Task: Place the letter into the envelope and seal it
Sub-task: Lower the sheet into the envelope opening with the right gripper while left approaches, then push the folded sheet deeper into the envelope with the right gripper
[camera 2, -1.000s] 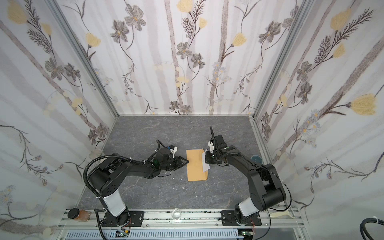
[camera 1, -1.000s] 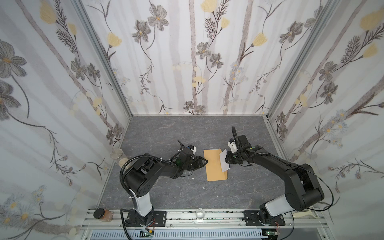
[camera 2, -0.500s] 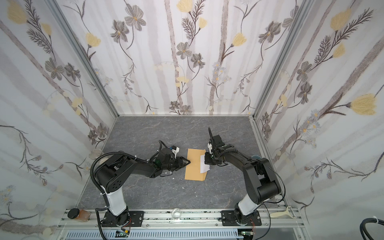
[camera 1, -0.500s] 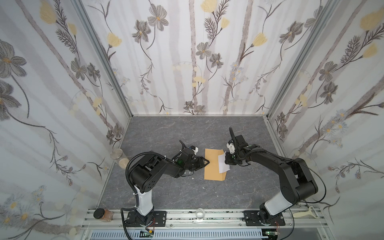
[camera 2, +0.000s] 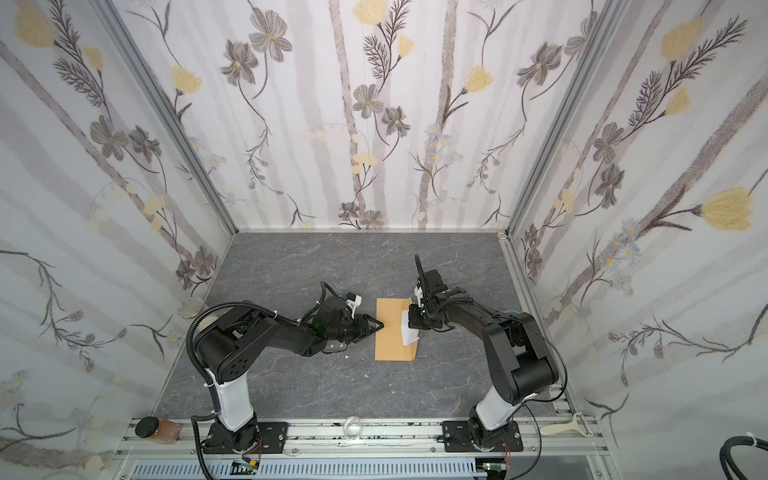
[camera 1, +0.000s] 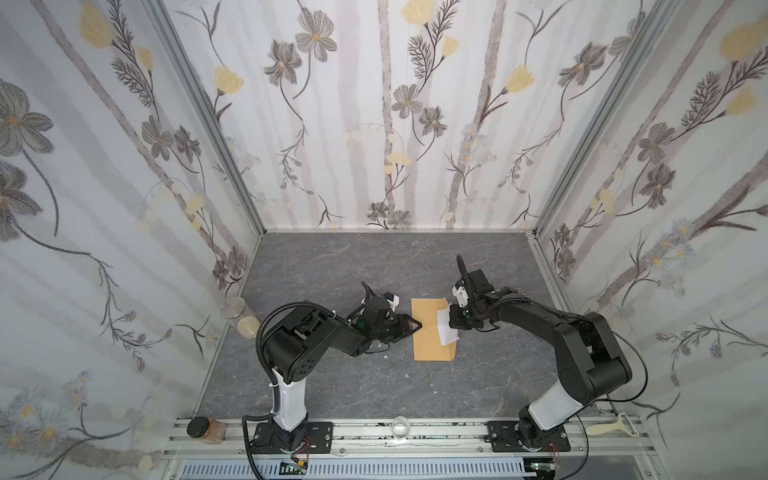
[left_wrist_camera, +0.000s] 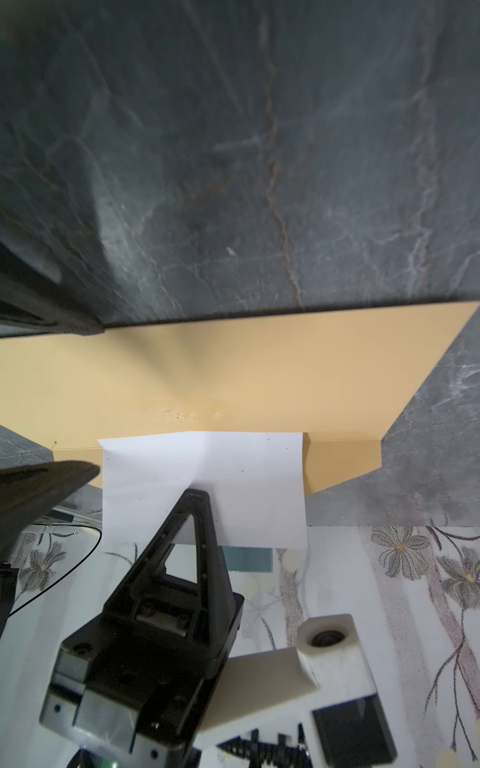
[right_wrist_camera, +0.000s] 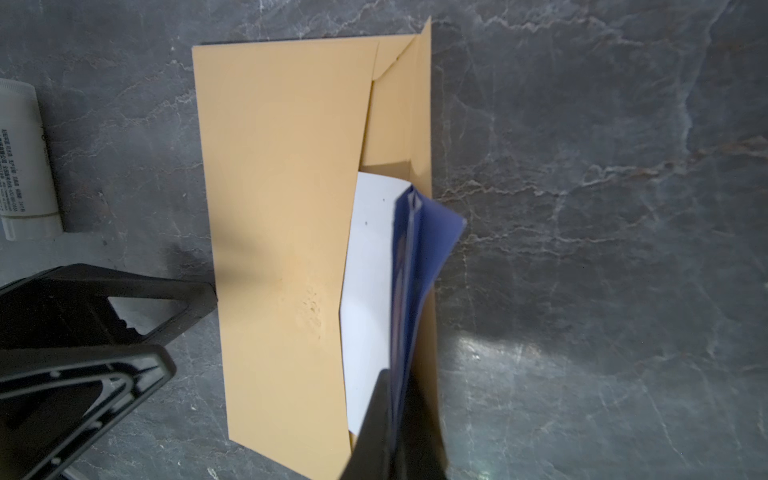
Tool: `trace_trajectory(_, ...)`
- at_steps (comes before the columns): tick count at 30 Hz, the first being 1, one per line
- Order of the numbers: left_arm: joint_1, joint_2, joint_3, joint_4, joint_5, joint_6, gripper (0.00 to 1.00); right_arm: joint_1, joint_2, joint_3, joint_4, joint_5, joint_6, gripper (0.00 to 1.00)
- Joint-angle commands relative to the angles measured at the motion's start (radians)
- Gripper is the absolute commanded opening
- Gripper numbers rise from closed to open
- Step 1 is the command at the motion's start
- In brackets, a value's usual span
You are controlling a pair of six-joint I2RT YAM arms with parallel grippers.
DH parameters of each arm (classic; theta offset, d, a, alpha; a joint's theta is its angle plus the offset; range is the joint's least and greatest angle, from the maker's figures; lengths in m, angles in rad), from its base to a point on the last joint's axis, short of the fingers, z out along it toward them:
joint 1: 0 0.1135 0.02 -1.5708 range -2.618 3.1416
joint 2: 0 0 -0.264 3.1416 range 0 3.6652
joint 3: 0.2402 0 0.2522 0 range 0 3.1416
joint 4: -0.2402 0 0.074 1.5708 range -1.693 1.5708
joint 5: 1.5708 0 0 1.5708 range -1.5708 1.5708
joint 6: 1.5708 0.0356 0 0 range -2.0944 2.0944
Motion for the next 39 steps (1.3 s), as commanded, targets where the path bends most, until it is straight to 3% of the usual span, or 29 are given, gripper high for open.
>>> trace_trajectory(1,-0.005,0.008,0.008,0.030,0.012,-0.010,0.52,0.005,0.010,0.005,0.041,0.007,-0.013,0.00)
trace_trajectory(35,-0.022,0.033,0.030,0.051,0.023,-0.037,0.52,0.072,0.084,0.024,0.108,0.054,0.009,0.00)
trace_trajectory(39,-0.023,0.031,0.029,0.052,0.017,-0.038,0.52,0.073,0.062,0.031,0.082,0.099,0.005,0.20)
